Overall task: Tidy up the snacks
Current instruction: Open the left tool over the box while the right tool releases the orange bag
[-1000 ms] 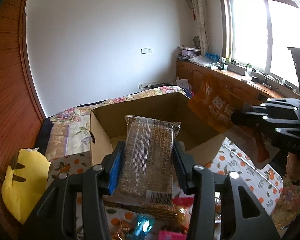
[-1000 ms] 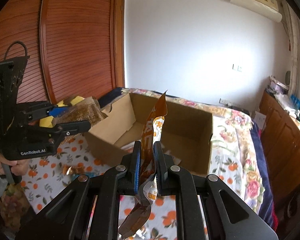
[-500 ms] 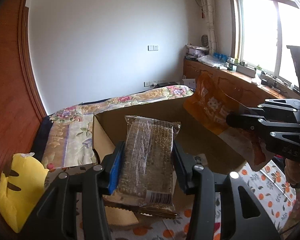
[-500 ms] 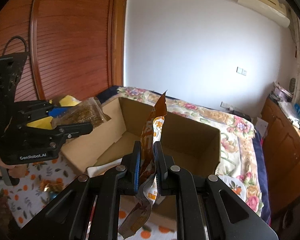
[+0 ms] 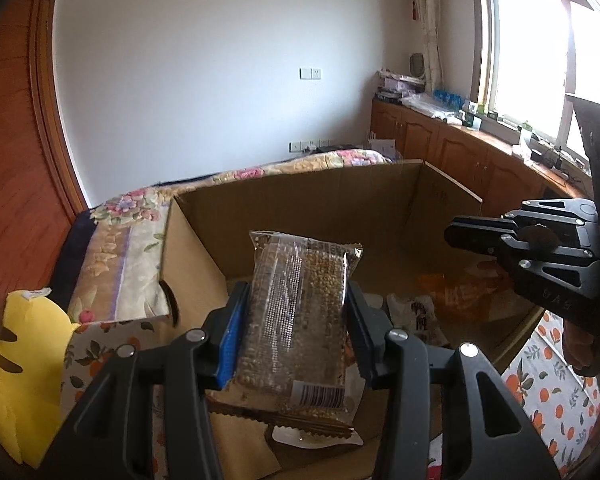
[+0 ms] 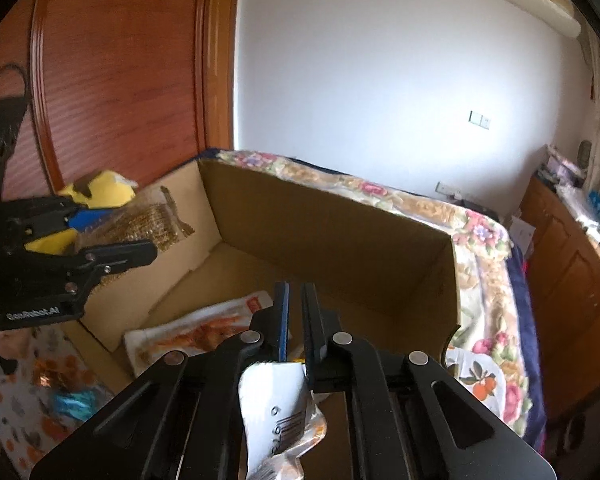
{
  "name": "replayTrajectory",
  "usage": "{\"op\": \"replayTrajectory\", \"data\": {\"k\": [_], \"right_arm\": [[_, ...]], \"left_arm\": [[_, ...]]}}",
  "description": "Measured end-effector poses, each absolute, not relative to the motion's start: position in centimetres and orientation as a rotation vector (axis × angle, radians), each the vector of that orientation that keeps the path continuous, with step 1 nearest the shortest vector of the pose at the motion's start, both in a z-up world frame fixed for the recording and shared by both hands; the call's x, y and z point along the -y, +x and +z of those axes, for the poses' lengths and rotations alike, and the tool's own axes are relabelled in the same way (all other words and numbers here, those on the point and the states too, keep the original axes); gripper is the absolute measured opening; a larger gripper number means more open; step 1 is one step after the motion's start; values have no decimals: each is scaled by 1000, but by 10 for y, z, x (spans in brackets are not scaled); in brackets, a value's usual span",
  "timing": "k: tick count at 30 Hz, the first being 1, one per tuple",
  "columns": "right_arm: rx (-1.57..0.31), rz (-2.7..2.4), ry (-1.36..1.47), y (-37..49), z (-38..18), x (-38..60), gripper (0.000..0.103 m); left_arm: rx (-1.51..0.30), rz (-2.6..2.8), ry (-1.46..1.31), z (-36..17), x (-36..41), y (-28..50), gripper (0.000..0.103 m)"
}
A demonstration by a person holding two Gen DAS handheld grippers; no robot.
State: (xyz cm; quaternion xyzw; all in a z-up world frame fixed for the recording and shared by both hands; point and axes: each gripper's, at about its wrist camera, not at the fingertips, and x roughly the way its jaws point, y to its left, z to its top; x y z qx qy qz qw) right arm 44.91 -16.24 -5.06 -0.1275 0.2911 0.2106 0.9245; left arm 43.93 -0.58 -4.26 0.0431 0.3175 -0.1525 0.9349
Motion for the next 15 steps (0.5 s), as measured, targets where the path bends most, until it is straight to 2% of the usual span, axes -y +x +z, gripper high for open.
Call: {"op": "replayTrajectory", "data": {"k": [15], "right_arm": [[-630, 431, -236, 455, -60, 167, 6]], "left_arm": [[-698, -320, 122, -60, 16, 438, 50]]}}
